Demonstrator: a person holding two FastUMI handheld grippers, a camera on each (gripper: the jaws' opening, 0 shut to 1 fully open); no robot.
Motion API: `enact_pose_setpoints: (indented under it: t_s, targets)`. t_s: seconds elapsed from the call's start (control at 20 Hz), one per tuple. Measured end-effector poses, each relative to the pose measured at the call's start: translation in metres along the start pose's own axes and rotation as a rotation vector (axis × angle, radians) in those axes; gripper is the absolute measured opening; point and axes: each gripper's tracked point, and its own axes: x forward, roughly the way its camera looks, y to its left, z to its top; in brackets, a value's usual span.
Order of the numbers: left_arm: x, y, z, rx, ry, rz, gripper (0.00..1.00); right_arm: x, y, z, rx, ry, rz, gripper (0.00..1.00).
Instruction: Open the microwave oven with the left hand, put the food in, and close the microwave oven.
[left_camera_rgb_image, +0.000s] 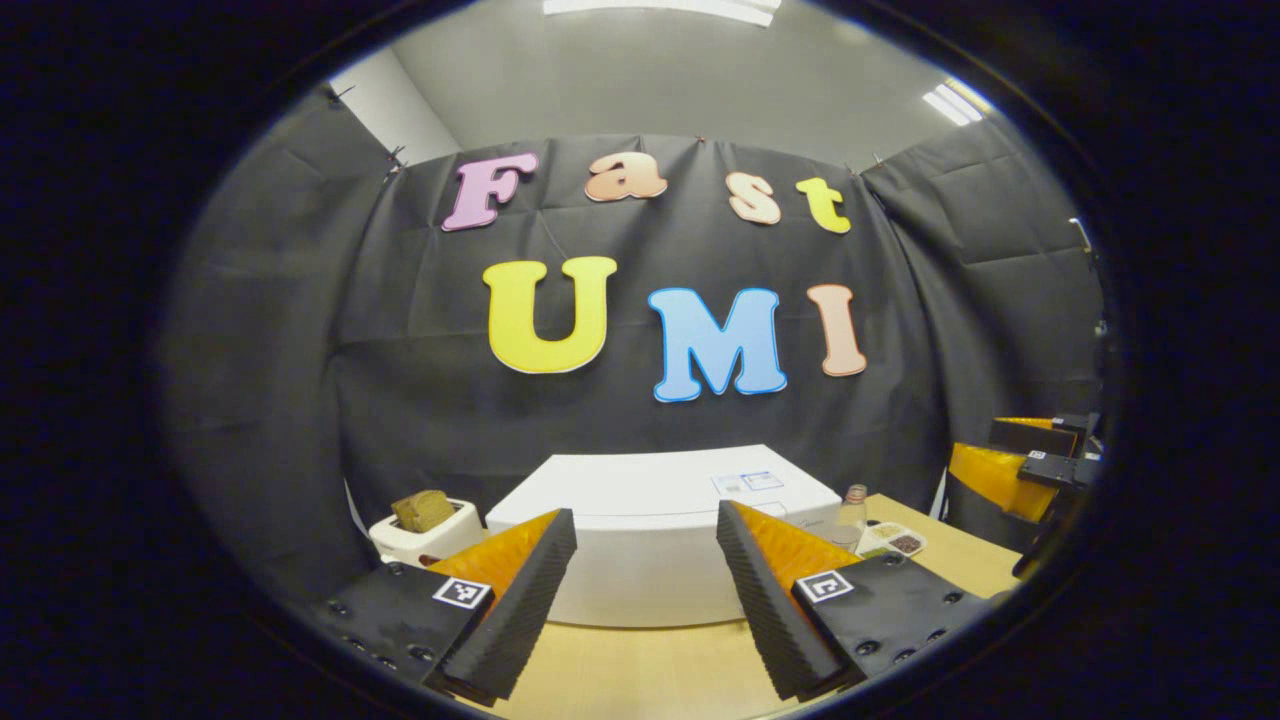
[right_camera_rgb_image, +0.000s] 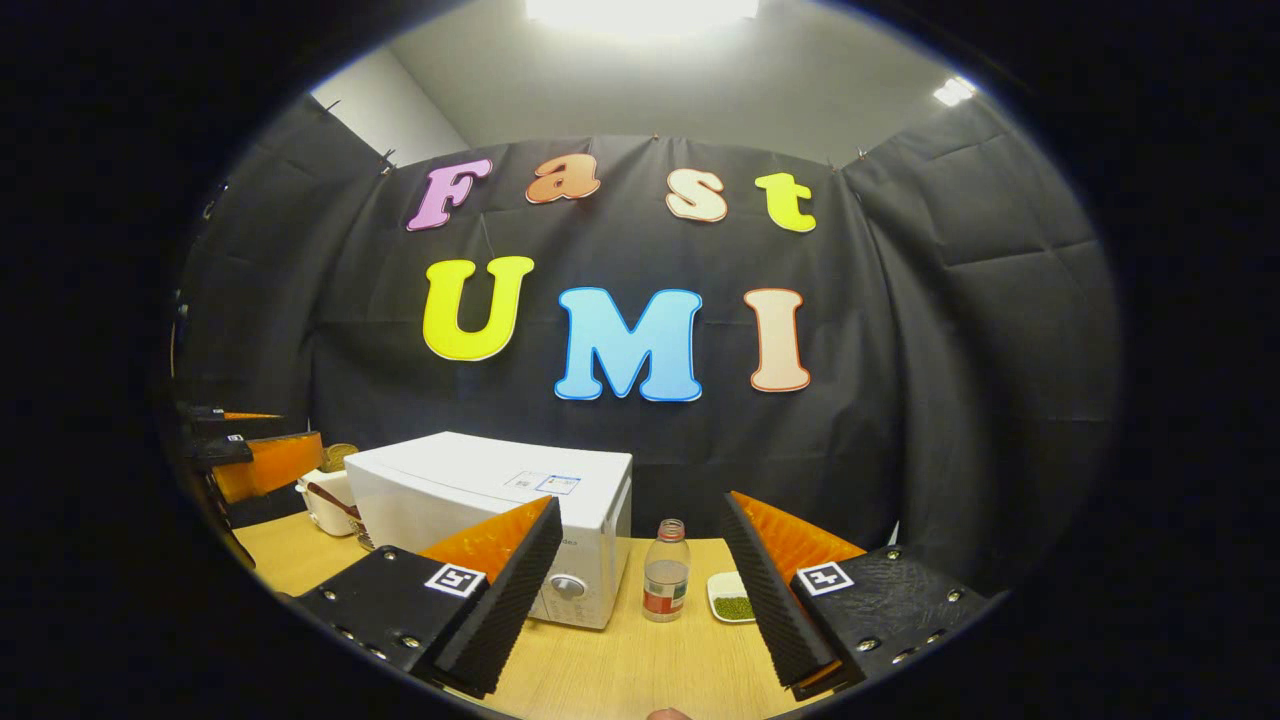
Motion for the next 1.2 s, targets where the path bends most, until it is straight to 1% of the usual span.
enact_pose_setpoints:
  t_s: [0.05, 0.1, 0.3, 0.35, 0.45, 0.65, 0.75, 0.8, 1.0, 1.05, 1.15, 1.2]
  targets:
    - [0.0, 0.003, 0.001, 0.0, -0.004, 0.004, 0.93, 0.0, 0.002, 0.001, -0.002, -0.003, 0.003, 0.98]
    - [-0.001, 0.007, 0.004, 0.0, -0.01, 0.009, 0.95, 0.0, 0.005, 0.002, -0.007, -0.005, 0.008, 0.97]
    - [-0.006, 0.017, 0.007, 0.01, -0.021, 0.016, 0.95, -0.001, 0.016, 0.004, -0.015, -0.016, 0.022, 0.97]
    - [-0.008, 0.018, 0.005, 0.012, -0.015, 0.015, 0.97, -0.002, 0.019, 0.004, -0.014, -0.016, 0.028, 0.97]
    - [-0.009, 0.022, 0.005, 0.007, -0.015, 0.023, 0.93, -0.005, 0.025, 0.003, -0.021, -0.014, 0.036, 0.98]
    - [-0.015, 0.022, 0.004, -0.012, -0.023, 0.022, 0.96, -0.012, 0.032, 0.002, -0.034, -0.012, 0.052, 0.97]
    - [-0.017, 0.023, 0.004, 0.0, -0.018, 0.021, 0.97, -0.013, 0.034, 0.002, -0.029, -0.009, 0.055, 0.97]
    - [-0.018, 0.023, 0.004, 0.009, -0.02, 0.022, 0.93, -0.014, 0.034, 0.002, -0.025, -0.01, 0.056, 0.97]
    - [-0.022, 0.026, 0.004, 0.028, -0.024, 0.02, 0.93, -0.013, 0.04, 0.004, -0.02, -0.015, 0.063, 0.97]
    - [-0.023, 0.027, 0.003, 0.025, -0.02, 0.021, 0.97, -0.013, 0.041, 0.003, -0.021, -0.016, 0.066, 0.97]
    - [-0.022, 0.03, 0.002, 0.02, -0.017, 0.026, 0.93, -0.011, 0.042, 0.006, -0.024, -0.022, 0.067, 0.97]
    - [-0.021, 0.033, 0.002, 0.019, -0.017, 0.03, 0.95, -0.01, 0.044, 0.007, -0.025, -0.025, 0.068, 0.97]
